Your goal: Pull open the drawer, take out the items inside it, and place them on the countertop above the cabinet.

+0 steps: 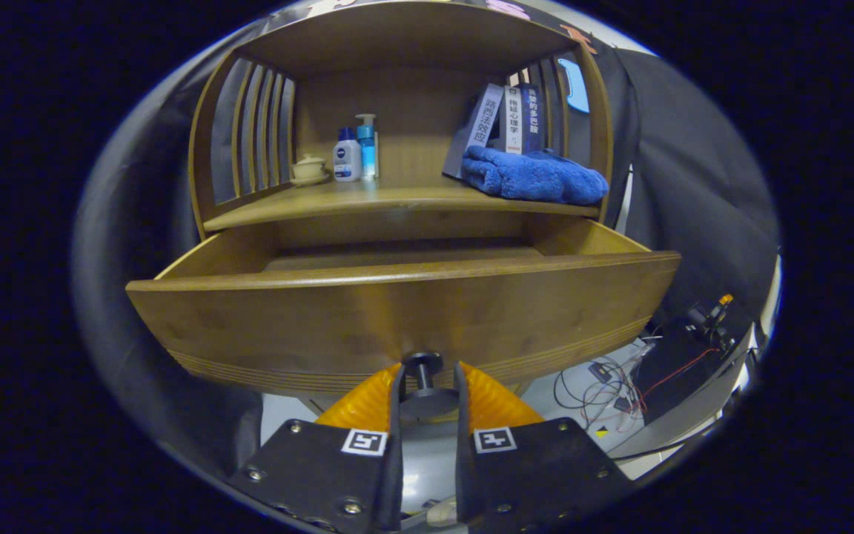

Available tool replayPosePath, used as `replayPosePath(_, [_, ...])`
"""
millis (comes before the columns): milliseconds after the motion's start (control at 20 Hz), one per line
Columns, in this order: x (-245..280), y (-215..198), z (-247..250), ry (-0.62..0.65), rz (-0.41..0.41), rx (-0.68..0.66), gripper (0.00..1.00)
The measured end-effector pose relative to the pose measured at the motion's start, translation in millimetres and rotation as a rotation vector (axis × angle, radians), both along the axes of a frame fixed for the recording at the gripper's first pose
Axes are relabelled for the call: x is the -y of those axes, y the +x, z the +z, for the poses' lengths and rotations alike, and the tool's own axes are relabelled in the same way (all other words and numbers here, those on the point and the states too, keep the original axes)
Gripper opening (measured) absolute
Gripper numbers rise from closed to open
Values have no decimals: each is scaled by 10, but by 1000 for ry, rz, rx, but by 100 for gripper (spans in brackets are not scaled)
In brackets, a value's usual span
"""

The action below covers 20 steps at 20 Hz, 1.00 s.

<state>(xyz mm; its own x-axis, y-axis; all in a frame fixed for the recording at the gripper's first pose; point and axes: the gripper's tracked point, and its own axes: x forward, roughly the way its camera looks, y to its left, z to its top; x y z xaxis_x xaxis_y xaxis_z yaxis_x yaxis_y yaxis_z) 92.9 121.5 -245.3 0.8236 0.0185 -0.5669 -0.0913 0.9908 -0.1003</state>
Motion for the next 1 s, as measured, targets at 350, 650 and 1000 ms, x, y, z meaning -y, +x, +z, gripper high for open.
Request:
replayPosePath(350, [127, -305, -42, 7, -51, -26, 29])
replayPosePath(650, [186, -479, -36, 11, -86, -33, 29])
replayPosePath(1000, [195, -497, -15, 4, -84, -57, 28])
